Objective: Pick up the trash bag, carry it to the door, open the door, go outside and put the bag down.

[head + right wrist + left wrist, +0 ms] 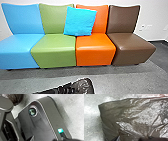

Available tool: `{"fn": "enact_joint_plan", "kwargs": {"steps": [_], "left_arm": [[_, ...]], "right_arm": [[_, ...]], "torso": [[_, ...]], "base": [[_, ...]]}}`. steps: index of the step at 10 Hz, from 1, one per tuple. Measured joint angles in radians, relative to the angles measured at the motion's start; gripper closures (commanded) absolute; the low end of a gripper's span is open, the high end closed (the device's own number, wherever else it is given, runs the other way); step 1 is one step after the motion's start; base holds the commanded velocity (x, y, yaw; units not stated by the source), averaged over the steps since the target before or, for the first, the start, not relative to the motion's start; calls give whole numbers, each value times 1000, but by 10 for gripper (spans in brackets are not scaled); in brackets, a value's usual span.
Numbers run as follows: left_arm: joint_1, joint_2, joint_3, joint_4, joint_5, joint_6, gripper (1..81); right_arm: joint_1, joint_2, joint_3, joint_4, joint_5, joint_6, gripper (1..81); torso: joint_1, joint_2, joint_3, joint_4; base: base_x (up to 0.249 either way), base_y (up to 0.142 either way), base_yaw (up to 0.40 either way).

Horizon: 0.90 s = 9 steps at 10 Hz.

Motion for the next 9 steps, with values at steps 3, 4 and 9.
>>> {"fn": "enact_joint_plan", "kwargs": {"steps": [3,4,9], "left_arm": [[1,25,-26,0,-6,0,10],[-3,24,-26,-1,-11,0,10],[-35,44,-28,-15,-89,3,10]], "right_arm": [[3,-4,0,0,3,0,10],[3,-1,1,0,3,0,10],[7,-8,5,0,6,0,10]], "torso": [[26,-11,-34,-16],[29,-12,-66,-26],[30,-12,-156,-51]], "base": [[0,0,0],[0,0,0],[0,0,0]]}}
